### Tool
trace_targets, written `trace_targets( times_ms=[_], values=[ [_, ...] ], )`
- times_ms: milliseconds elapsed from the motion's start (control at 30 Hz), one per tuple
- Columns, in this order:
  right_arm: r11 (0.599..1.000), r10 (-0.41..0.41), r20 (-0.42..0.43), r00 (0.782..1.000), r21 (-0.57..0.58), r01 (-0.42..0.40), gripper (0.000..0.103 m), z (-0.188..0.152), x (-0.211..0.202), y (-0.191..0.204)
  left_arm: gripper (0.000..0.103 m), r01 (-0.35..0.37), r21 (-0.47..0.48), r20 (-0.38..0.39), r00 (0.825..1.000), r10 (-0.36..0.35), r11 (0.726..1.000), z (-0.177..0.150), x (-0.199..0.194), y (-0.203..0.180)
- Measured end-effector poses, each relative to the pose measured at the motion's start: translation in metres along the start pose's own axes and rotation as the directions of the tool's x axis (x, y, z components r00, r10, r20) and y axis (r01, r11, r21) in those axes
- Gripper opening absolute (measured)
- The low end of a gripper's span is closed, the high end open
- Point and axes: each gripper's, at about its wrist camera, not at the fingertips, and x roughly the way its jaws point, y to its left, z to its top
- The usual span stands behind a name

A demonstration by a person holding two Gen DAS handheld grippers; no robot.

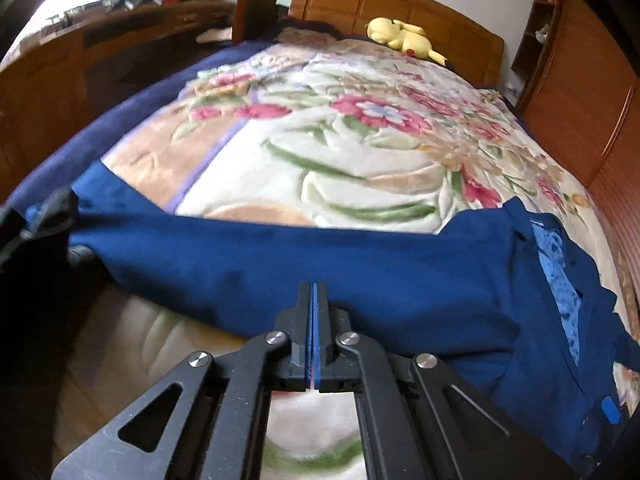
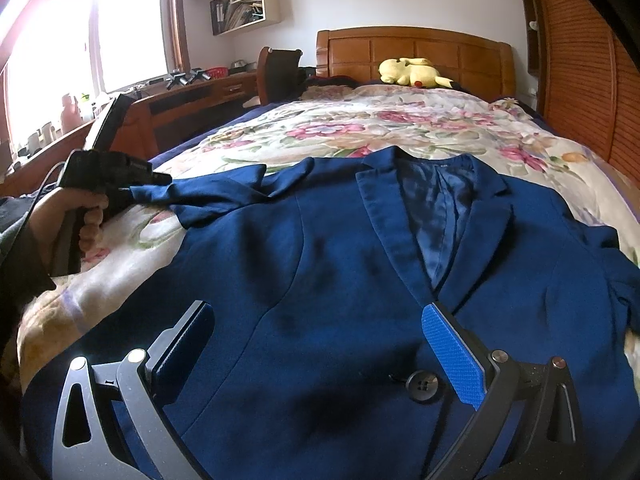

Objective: Fold large clothes
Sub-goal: 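Lift the held sleeve and fold it across the jacket front, then open the left tool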

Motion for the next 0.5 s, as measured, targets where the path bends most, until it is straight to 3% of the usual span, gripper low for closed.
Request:
trace_targets(
  times_ms=[100,133,167,233,400,500],
  values=[
    [1.000,0.003,0.004,1.000,0.007,-0.003,0.103,0.000,0.000,-0.001,0.000,-0.050,-0.027,0.007,0.999,0.050,0.998,0.001,-0.008,0.000],
    [1.000,0.004,0.005,1.000,0.006,-0.004,0.103,0.000,0.000,0.000,0.005,-0.065,-0.029,-0.001,0.998,0.065,0.997,0.001,-0.009,0.002],
    [1.000,0.004,0.006,1.000,0.003,-0.004,0.103,0.000,0.000,0.000,0.011,-0.080,-0.025,-0.012,0.997,0.080,0.996,0.000,-0.008,0.004],
    [1.000,0.004,0.011,1.000,-0.003,-0.004,0.103,0.000,-0.001,0.001,0.040,-0.080,-0.027,-0.025,0.997,0.080,0.996,-0.004,-0.005,0.010],
    [1.000,0.004,0.015,1.000,-0.008,-0.004,0.103,-0.001,-0.001,0.002,0.068,-0.113,-0.080,-0.071,0.992,0.107,0.990,-0.013,0.011,0.023],
    [1.000,0.004,0.014,1.000,-0.007,-0.004,0.103,-0.001,0.000,0.002,0.075,-0.113,-0.104,-0.093,0.990,0.103,0.988,-0.014,0.023,0.028]
  ],
)
